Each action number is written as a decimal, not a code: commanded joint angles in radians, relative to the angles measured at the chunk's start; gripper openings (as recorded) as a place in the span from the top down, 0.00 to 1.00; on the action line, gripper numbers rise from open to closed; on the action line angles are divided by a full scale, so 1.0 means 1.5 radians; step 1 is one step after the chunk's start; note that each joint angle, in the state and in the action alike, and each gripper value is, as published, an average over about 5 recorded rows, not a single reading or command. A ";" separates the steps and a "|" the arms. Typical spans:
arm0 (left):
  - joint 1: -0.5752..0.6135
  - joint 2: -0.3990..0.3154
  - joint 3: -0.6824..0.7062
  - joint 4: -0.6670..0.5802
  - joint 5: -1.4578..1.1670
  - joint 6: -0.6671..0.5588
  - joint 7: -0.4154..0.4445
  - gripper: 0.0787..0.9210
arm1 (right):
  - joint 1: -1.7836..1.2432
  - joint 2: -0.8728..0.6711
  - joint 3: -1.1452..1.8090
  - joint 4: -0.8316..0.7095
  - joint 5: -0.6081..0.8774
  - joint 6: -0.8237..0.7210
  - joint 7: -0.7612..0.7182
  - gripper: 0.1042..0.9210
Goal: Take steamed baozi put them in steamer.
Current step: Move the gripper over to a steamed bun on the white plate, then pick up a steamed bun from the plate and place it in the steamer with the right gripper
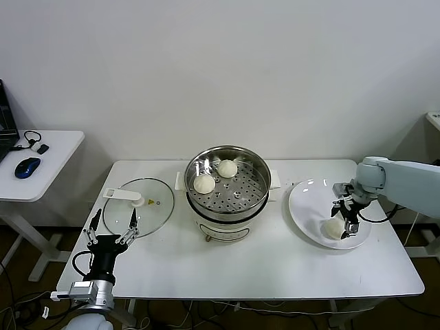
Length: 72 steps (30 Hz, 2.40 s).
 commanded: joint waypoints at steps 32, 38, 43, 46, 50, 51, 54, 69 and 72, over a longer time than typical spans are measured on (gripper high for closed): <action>-0.001 0.012 -0.002 -0.008 -0.002 0.002 0.000 0.12 | 0.288 0.027 -0.156 0.167 0.014 0.093 -0.010 0.39; 0.000 0.013 0.001 -0.009 -0.001 0.001 -0.001 0.12 | 0.380 0.060 -0.170 0.223 -0.016 0.193 0.018 0.39; -0.001 0.014 0.000 -0.011 0.000 0.002 -0.001 0.12 | 0.438 0.093 -0.164 0.261 -0.062 0.294 0.059 0.39; -0.002 0.013 0.000 -0.011 0.002 0.003 -0.001 0.12 | 0.459 0.117 -0.153 0.285 -0.094 0.356 0.086 0.39; -0.003 0.011 0.002 -0.010 0.004 0.004 -0.001 0.12 | 0.466 0.145 -0.127 0.323 -0.130 0.406 0.114 0.39; -0.003 0.010 0.002 -0.010 0.005 0.004 -0.001 0.12 | 0.466 0.154 -0.119 0.333 -0.139 0.416 0.120 0.39; -0.003 0.009 0.002 -0.010 0.005 0.004 -0.002 0.12 | 0.456 0.180 -0.101 0.354 -0.156 0.435 0.134 0.39; -0.005 0.005 -0.002 -0.015 0.002 0.005 -0.002 0.12 | 0.287 0.330 -0.026 0.219 -0.261 0.520 0.172 0.37; -0.004 0.005 -0.006 -0.015 0.000 0.004 -0.002 0.12 | 0.263 0.350 -0.025 0.186 -0.264 0.526 0.171 0.37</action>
